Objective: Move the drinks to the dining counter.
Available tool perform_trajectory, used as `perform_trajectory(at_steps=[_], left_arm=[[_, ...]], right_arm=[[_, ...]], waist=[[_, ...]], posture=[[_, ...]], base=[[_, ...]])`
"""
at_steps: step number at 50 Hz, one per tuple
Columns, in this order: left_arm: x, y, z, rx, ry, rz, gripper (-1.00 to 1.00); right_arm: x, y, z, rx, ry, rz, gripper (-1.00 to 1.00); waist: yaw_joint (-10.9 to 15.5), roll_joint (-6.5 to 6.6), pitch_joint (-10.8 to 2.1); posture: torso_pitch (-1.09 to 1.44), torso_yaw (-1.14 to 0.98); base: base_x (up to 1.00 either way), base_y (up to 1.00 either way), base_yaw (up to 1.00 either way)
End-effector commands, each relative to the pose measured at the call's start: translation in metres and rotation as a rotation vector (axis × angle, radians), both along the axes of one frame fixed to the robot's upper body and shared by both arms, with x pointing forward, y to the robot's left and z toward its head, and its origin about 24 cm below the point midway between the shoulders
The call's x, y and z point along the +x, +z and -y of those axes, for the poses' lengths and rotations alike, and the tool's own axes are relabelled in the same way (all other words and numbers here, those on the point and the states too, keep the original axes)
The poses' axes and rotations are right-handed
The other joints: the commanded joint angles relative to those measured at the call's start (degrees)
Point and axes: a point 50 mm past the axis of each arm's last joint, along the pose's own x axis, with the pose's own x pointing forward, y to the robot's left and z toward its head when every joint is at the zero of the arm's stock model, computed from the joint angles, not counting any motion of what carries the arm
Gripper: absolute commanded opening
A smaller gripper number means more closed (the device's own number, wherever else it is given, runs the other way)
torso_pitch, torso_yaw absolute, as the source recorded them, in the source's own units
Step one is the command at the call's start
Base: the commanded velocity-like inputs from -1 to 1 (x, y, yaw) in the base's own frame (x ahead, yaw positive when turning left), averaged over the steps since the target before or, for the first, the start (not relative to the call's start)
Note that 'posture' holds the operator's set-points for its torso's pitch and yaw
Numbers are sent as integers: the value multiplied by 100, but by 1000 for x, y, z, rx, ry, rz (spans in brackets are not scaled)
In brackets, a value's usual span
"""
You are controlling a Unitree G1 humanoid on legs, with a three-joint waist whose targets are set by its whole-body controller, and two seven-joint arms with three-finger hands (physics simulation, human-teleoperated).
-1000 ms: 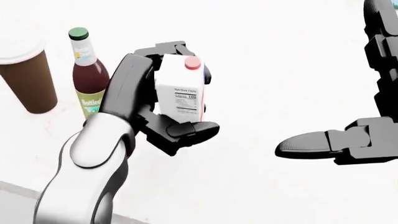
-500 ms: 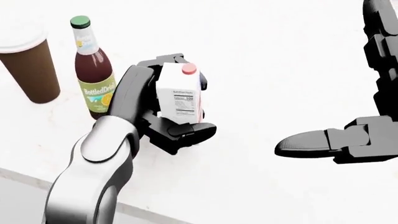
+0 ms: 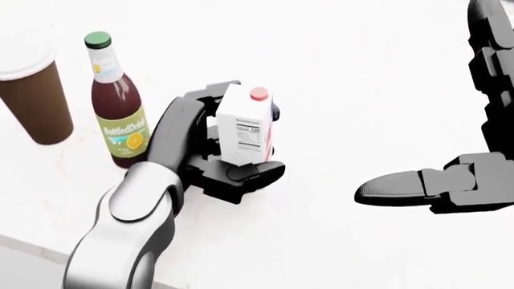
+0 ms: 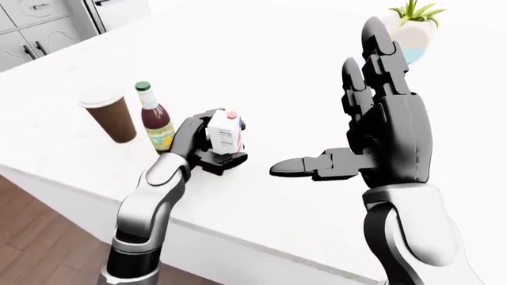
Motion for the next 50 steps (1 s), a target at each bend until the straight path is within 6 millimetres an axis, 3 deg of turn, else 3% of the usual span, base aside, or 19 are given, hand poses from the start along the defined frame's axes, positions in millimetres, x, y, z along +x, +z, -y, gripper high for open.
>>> perform_trajectory(at_steps=[1,14,16,33,50], left_arm=[[-3,23,4,-24,-25,108,-43],[-8,26,7,-22,-52,116,-12],[-8,25,7,-21,-54,113,0],[-8,24,7,-18,-61,113,25],[-16,65,9,-26,-55,175,46]], right_arm=[[-4,8,0,-3,-6,65,100],[-4,10,0,-4,-4,66,100],[-4,10,0,-5,-4,66,100],[-4,9,0,-3,-1,64,100],[-5,12,-1,-6,5,71,100]], waist=[[0,-20,-133],[4,-31,-109],[5,-32,-104],[10,-34,-98],[6,-39,-88]], posture=[[0,0],[0,0],[0,0],[0,0],[0,0]], base=[[0,0,0],[0,0,0],[0,0,0],[0,0,0],[0,0,0]])
